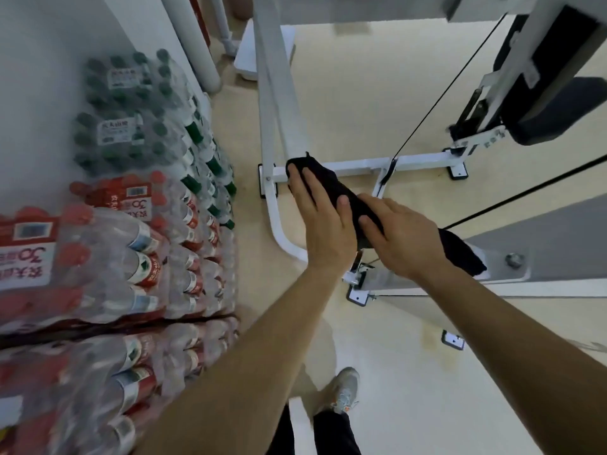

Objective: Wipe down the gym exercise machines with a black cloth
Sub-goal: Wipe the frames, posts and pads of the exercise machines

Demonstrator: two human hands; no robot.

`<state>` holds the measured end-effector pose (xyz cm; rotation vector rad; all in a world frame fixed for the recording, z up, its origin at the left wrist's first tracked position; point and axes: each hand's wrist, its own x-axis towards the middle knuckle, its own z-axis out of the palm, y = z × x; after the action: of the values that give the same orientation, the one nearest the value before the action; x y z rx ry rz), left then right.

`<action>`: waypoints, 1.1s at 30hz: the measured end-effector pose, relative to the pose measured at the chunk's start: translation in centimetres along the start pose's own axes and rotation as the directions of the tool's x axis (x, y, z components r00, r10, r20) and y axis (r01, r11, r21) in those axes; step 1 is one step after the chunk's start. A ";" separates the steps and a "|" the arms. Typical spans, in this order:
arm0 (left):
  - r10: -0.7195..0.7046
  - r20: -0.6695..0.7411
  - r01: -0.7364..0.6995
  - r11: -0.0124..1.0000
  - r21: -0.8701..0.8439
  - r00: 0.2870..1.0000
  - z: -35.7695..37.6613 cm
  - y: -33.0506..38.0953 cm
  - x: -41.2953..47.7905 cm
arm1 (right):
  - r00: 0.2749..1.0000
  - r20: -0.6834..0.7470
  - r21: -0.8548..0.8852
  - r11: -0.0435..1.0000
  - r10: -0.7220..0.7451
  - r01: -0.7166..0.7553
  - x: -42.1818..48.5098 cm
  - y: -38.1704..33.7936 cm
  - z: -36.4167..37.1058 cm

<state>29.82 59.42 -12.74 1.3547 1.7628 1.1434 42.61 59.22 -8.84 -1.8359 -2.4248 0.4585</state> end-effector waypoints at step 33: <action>-0.281 -0.255 0.108 0.839 -0.533 0.925 7.4 1.4 -3.7 | 0.968 0.252 0.229 0.971 0.005 -0.065 1.3 1.3 -1.5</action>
<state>37.84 57.88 -14.74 0.6740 1.5979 1.6390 43.80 61.10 -7.90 -1.8170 -2.3606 0.9911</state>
